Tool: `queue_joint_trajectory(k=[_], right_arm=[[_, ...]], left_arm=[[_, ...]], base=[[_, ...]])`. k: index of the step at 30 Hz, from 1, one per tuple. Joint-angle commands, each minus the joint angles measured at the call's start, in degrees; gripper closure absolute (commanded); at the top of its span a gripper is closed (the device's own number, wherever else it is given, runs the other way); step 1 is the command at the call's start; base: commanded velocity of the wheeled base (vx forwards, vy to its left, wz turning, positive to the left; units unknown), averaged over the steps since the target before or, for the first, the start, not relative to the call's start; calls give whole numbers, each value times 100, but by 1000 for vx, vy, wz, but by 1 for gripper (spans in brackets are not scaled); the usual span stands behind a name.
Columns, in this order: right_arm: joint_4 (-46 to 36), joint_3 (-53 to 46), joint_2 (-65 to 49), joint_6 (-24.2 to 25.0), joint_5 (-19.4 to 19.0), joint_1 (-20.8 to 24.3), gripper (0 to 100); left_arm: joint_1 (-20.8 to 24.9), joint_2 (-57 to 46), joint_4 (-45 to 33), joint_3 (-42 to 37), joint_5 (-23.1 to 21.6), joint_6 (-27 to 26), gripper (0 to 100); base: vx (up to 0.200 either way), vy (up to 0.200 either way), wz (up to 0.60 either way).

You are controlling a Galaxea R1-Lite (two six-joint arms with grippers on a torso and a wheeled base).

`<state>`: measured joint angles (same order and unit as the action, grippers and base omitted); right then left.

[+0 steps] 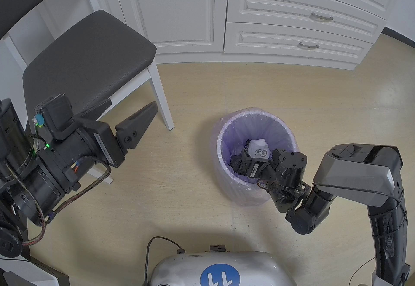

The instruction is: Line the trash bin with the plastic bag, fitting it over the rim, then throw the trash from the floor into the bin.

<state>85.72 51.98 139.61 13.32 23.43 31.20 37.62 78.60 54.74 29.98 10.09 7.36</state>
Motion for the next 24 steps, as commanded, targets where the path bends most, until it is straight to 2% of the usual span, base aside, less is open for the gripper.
queue_joint_trajectory(k=[1,13,19,24], right_arm=[[32,-39,-65,-5,4,1,0],[-38,-531,-777,-40,-32,97,0],[-249,-1006,-1463,-295,-84,97,0],[-495,-1384,-1964,-489,-225,36,0]], left_arm=[[0,23,2,-9,1,2,0],[8,-12,2,-53,1,2,0],[-35,-3,2,-45,10,-16,0],[-176,67,2,-88,45,-253,0]], base=[[0,0,0],[0,0,0],[0,0,0],[0,0,0]])
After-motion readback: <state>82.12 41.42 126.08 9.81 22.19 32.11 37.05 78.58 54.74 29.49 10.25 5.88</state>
